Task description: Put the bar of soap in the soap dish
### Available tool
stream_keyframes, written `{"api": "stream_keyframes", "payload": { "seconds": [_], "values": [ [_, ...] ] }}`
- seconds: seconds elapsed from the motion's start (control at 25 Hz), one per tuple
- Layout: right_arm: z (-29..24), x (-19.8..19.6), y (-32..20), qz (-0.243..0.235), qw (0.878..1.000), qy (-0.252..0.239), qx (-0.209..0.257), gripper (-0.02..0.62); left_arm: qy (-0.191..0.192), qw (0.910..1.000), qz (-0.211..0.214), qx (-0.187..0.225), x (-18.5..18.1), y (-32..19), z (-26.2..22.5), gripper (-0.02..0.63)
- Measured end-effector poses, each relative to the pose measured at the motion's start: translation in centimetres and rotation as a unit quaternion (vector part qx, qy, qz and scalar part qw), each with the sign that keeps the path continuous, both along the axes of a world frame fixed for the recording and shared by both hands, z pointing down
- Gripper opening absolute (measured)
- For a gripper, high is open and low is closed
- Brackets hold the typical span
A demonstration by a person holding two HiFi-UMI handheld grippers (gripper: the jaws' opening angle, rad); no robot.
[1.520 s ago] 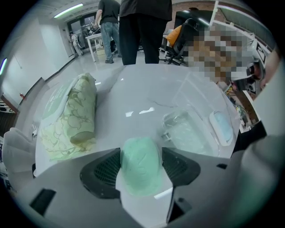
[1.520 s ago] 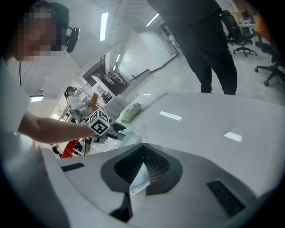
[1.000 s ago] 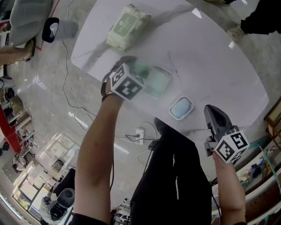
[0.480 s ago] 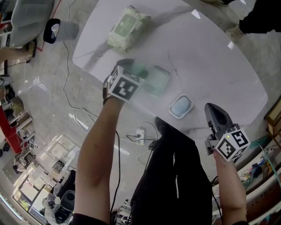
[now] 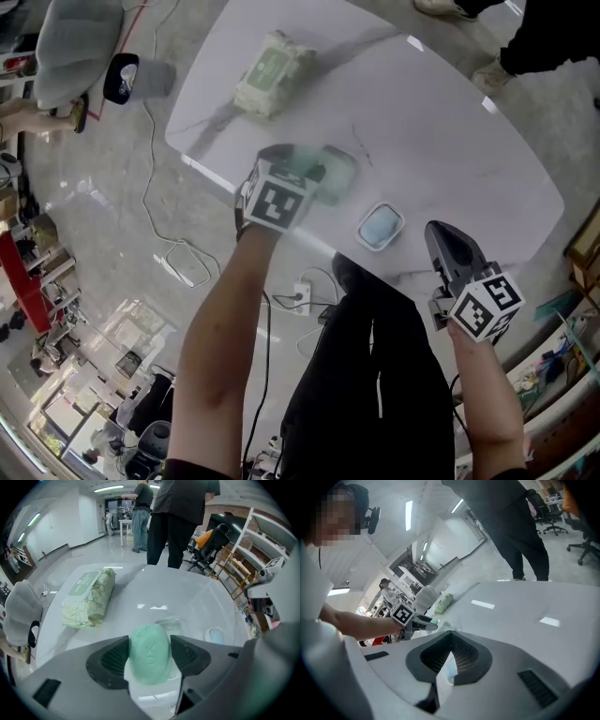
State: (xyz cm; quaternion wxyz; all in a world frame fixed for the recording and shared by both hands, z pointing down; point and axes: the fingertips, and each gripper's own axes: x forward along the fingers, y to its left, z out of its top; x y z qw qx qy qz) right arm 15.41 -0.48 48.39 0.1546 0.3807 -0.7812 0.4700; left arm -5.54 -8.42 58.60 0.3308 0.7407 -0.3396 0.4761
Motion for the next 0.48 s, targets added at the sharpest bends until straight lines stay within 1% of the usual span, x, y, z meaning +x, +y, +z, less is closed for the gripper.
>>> {"api": "stream_keyframes", "payload": {
  "seconds": [0.16, 0.28, 0.36, 0.48],
  "values": [
    [-0.1, 1.0, 0.7, -0.006, 1.0, 0.012, 0.013, 0.013, 0.015, 0.9994, -0.026, -0.017, 2.2, 1.6, -0.2, 0.285],
    [-0.1, 1.8, 1.6, 0.0, 1.0, 0.012, 0.011, 0.014, 0.01, 0.9992, -0.03, -0.023, 3.6, 2.8, 0.2, 0.285],
    [0.0, 2.3, 2.1, 0.005, 1.0, 0.008, 0.007, 0.014, 0.009, 0.9992, -0.035, -0.019, 4.3, 3.1, 0.5, 0.285],
    [0.4, 3.2, 2.8, 0.011, 1.0, 0.006, 0.0, 0.013, -0.003, 0.9994, -0.03, -0.018, 5.2, 3.5, 1.0, 0.285]
  ]
}}
